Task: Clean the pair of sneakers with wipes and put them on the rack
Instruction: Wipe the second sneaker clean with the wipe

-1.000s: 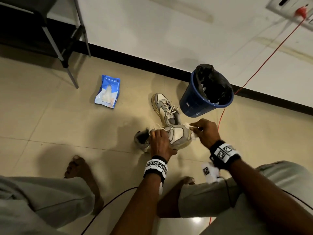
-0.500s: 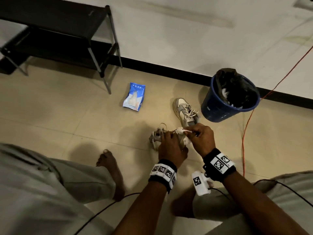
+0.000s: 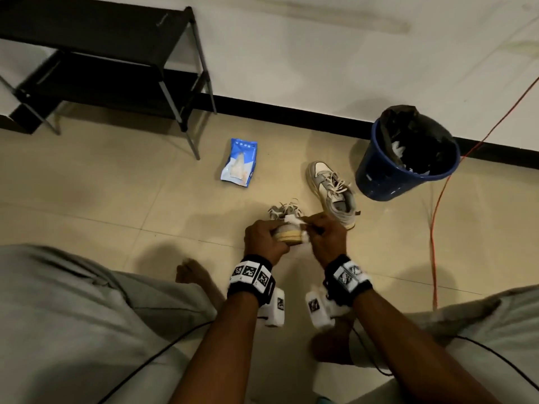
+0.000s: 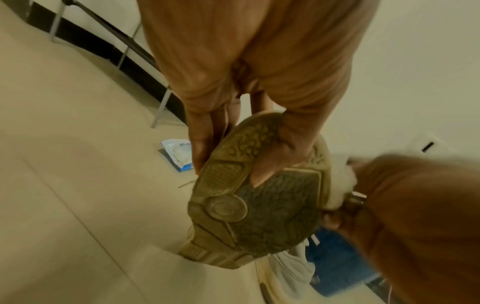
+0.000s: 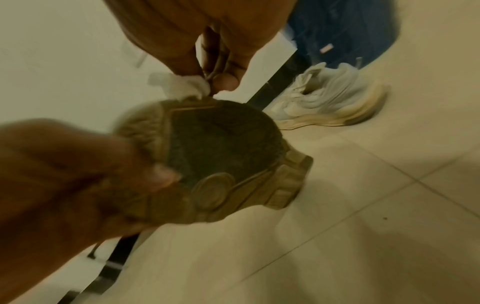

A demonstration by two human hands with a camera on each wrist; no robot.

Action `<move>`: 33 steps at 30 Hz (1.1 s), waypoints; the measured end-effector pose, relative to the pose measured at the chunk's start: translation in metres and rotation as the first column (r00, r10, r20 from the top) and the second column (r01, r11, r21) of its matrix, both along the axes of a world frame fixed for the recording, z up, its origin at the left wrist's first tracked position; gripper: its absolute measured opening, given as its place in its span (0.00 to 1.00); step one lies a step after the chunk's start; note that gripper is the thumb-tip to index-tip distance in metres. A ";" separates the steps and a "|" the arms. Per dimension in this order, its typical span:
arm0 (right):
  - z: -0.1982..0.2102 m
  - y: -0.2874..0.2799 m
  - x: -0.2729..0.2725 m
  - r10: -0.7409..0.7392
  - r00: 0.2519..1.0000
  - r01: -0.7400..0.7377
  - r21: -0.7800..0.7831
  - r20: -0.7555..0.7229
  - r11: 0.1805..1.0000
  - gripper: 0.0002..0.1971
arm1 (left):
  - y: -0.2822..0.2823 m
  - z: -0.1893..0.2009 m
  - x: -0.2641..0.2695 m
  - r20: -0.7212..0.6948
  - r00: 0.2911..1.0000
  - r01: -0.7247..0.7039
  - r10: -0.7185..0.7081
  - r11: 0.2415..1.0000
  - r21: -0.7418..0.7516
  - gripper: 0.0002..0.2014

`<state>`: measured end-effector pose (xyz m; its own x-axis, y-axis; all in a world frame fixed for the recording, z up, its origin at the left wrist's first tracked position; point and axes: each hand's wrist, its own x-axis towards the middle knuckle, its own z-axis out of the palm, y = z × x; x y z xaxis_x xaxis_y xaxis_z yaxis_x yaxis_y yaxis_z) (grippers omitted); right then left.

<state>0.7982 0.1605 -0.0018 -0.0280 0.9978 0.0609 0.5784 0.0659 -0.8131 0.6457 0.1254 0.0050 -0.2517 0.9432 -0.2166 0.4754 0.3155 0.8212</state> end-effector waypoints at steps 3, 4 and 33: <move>-0.015 0.018 0.002 -0.112 0.994 0.113 -0.139 0.013 0.984 0.16 | 0.001 0.001 -0.005 0.032 0.999 -0.028 0.029 0.999 -0.029 0.30; -0.011 0.015 -0.004 -0.100 0.995 0.099 -0.107 -0.004 0.989 0.14 | 0.002 0.000 -0.008 0.037 0.998 -0.045 0.046 0.999 -0.027 0.30; -0.019 0.014 -0.005 -0.112 0.993 0.114 0.046 -0.039 0.992 0.09 | 0.019 -0.002 -0.029 0.027 1.000 0.000 0.000 1.000 -0.010 0.34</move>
